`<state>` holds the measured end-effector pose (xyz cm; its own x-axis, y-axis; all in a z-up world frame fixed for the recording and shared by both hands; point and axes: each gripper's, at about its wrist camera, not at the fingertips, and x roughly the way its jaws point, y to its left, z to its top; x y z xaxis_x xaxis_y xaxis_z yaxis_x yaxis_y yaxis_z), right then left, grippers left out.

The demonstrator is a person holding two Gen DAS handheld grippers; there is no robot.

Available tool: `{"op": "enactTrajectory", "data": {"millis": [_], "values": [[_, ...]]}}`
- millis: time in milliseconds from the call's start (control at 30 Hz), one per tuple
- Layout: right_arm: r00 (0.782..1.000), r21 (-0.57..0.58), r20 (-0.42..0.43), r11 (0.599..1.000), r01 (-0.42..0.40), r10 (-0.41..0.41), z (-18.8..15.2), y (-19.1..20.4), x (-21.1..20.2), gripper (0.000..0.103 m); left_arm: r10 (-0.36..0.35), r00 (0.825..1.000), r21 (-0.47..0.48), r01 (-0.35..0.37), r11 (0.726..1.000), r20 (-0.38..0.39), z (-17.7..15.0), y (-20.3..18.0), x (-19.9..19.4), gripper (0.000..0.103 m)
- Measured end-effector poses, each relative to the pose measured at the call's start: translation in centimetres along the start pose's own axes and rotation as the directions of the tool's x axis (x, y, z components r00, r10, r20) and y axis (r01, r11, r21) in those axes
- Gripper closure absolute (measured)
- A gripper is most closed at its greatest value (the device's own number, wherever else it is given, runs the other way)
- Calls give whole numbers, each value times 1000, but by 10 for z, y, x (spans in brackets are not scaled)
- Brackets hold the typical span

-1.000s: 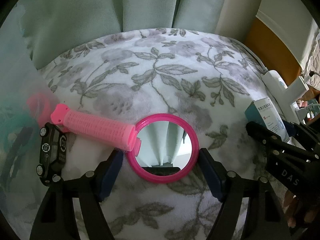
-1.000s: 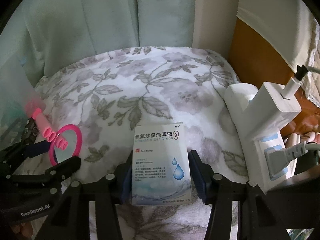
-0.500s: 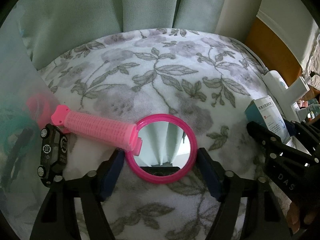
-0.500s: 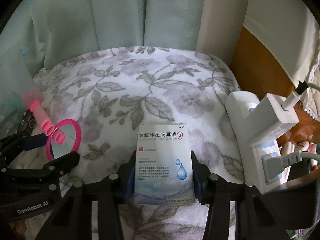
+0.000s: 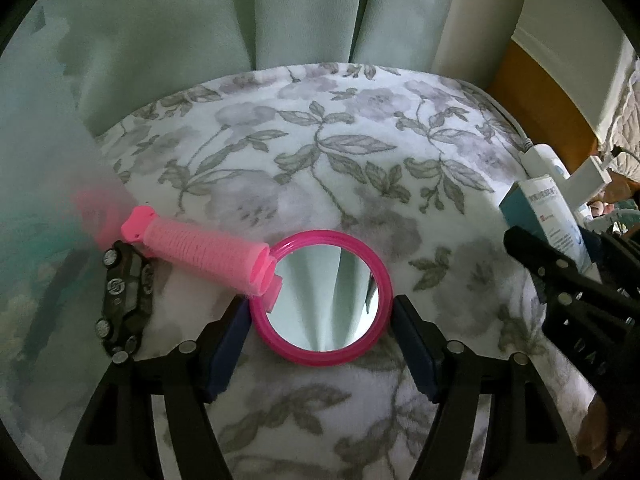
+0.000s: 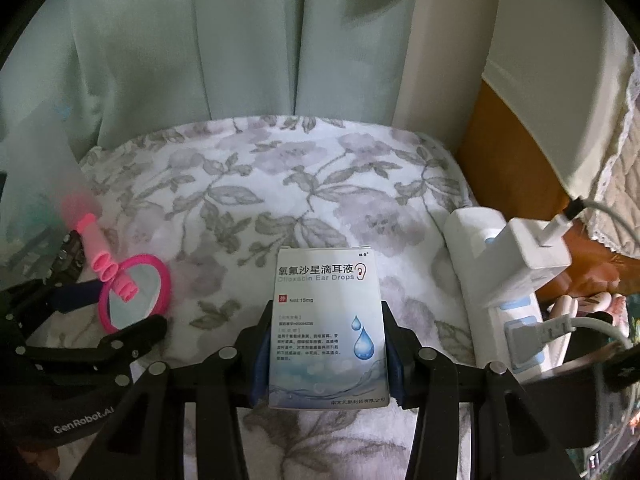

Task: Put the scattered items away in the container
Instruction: 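Lift and carry the pink mirror and ear-drops box toward the clear container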

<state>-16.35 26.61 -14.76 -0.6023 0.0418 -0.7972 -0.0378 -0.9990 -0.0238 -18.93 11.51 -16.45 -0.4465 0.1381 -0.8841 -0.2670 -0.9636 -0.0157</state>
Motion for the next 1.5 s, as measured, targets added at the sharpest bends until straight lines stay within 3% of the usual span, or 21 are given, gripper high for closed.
{"op": "enactTrajectory", "data": {"millis": [367,767,1100,1500], "values": [[997,19,80,1000,-13,11,6,10,-67,54,-24,997,-27,26,999,73,-9,0,-58,30],[981,38,191,998,-52,43,13,13,-149,54,-62,982,-96,81,992,180,-14,13,-137,30],[959,18,274,996,-82,74,28,35,-208,54,-75,940,-125,123,985,334,-15,36,-218,30],[896,-109,409,984,-142,175,59,101,-274,54,5,893,-220,106,970,450,-31,97,-284,30]]}}
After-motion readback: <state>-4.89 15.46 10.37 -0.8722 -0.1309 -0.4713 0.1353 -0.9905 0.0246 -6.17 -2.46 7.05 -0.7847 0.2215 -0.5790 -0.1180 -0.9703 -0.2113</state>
